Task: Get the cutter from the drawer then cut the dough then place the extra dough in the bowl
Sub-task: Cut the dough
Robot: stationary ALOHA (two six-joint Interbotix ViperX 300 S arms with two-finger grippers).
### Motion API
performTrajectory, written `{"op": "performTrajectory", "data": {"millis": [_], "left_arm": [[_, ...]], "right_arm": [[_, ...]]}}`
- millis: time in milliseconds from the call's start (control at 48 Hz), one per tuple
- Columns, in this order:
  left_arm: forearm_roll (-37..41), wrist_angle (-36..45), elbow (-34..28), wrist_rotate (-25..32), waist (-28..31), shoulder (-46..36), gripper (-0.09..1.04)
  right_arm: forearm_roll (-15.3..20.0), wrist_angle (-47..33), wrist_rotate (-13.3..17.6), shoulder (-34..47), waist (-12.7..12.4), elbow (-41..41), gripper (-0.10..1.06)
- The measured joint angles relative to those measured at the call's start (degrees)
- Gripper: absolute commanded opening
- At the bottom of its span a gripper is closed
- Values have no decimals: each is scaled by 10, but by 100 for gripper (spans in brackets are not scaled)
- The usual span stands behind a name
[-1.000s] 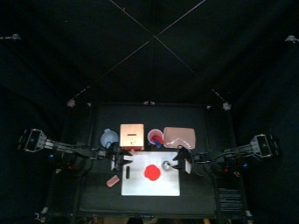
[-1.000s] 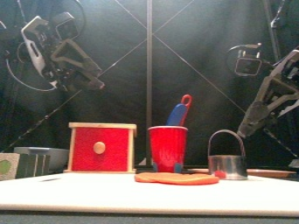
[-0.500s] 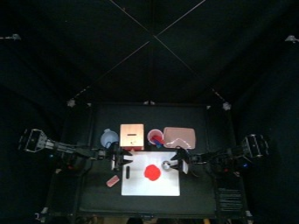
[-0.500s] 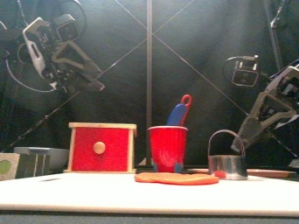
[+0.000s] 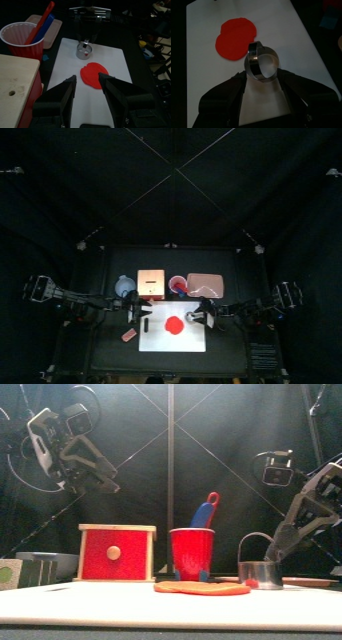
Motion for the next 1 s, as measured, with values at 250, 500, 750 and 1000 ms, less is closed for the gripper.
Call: {"op": "performTrajectory", "data": {"millis": [250,500,750,1000], "left_arm": [[-3,0,0,0,-1,0,80],[-4,-1,-1,0,-1,2,80],[-4,-32,-3,2,-1,29,80],[4,-68,-7,4,-2,63,80]], "right_arm": [[1,-1,0,9,7,-1,68],[2,-1,0,10,9,-11,66],[1,2,0,10,7,-33,65],[-3,6,-1,10,7,-41,65]]}}
